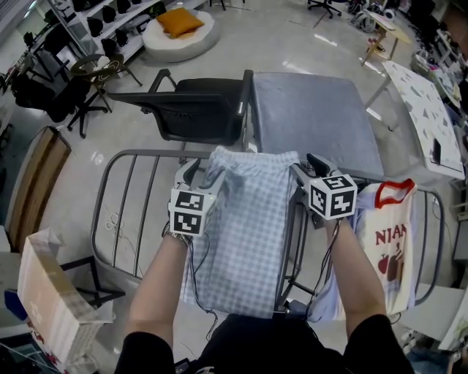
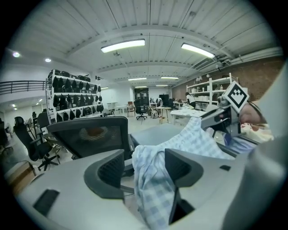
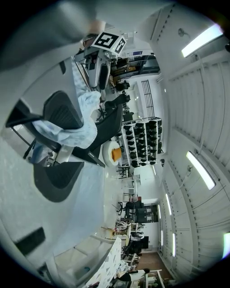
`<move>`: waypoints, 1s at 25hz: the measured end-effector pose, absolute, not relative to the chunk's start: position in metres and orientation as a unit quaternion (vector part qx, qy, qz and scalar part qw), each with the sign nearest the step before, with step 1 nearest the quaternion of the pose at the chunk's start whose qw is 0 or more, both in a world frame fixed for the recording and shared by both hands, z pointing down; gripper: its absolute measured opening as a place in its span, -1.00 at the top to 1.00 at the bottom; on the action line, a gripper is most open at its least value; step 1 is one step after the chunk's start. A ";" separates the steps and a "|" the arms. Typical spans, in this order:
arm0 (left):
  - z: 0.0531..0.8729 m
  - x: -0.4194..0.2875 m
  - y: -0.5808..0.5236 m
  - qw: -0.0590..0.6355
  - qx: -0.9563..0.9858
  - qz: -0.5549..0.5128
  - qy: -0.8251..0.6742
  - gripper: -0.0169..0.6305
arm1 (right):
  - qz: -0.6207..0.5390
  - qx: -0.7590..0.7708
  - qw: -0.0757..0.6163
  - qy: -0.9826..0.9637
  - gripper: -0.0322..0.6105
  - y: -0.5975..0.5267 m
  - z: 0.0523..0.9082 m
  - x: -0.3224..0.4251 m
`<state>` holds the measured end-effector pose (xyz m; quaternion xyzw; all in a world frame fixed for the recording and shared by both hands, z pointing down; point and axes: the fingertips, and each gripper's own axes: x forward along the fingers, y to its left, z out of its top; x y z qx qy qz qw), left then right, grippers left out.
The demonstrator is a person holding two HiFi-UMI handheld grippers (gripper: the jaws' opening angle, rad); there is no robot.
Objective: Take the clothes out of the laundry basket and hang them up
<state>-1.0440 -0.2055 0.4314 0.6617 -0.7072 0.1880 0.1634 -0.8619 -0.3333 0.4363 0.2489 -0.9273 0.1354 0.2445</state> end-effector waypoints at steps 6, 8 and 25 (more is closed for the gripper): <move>0.418 -1.046 -0.184 0.168 0.654 0.163 -0.719 0.15 | 0.165 0.254 0.264 -0.916 0.15 -0.323 0.442 -0.849; 0.413 -1.046 -0.176 0.167 0.653 0.161 -0.721 0.15 | 0.166 0.259 0.273 -0.912 0.13 -0.320 0.444 -0.846; 0.369 -1.015 -0.099 0.138 0.664 0.139 -0.722 0.19 | 0.172 0.304 0.307 -0.885 0.09 -0.277 0.440 -0.807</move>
